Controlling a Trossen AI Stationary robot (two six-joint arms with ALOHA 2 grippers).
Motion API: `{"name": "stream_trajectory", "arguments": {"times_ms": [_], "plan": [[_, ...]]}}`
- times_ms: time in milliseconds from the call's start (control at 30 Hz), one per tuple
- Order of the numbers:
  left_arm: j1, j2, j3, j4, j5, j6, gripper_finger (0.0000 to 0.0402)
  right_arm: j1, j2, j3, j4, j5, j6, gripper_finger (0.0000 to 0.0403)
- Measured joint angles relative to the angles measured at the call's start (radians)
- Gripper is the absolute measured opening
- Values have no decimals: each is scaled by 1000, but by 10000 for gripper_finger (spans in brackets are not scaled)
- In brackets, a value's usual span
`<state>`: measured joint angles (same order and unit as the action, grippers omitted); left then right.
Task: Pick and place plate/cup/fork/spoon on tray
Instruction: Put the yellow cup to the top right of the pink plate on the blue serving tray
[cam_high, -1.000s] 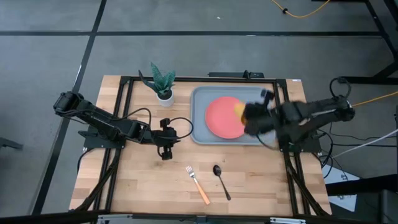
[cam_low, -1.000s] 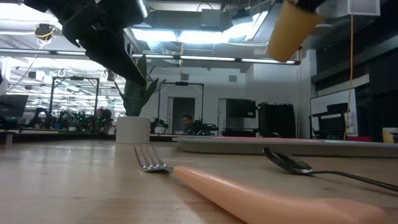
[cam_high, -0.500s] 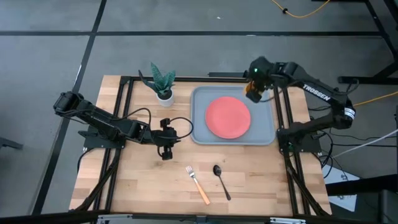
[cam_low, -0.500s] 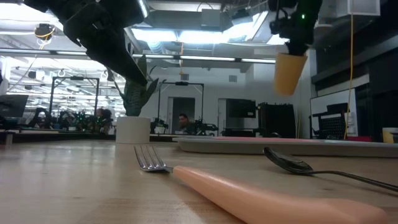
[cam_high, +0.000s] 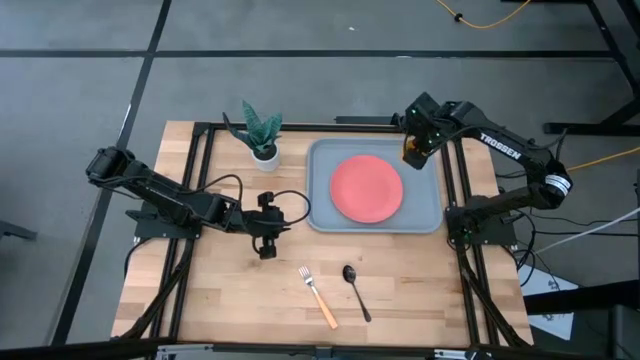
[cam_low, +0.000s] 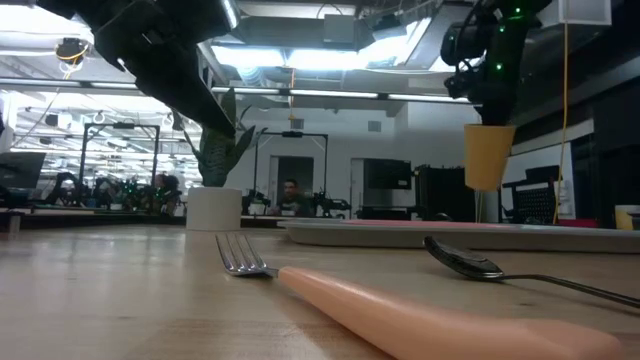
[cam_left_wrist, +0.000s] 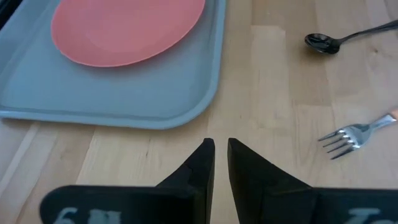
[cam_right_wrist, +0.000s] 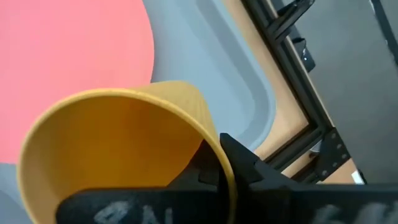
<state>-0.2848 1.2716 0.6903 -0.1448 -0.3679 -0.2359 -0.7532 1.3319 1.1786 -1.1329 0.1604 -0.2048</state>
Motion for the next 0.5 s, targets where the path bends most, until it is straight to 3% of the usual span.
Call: {"name": "stream_trajectory", "arguments": {"times_ms": [300, 500], "plan": [[-23, 0, 0, 0, -1, 2, 39, 0, -2, 6, -7, -1, -89, 1], [-21, 0, 0, 0, -67, 39, 39, -17, -3, -3, -40, -30, -92, 1]]}}
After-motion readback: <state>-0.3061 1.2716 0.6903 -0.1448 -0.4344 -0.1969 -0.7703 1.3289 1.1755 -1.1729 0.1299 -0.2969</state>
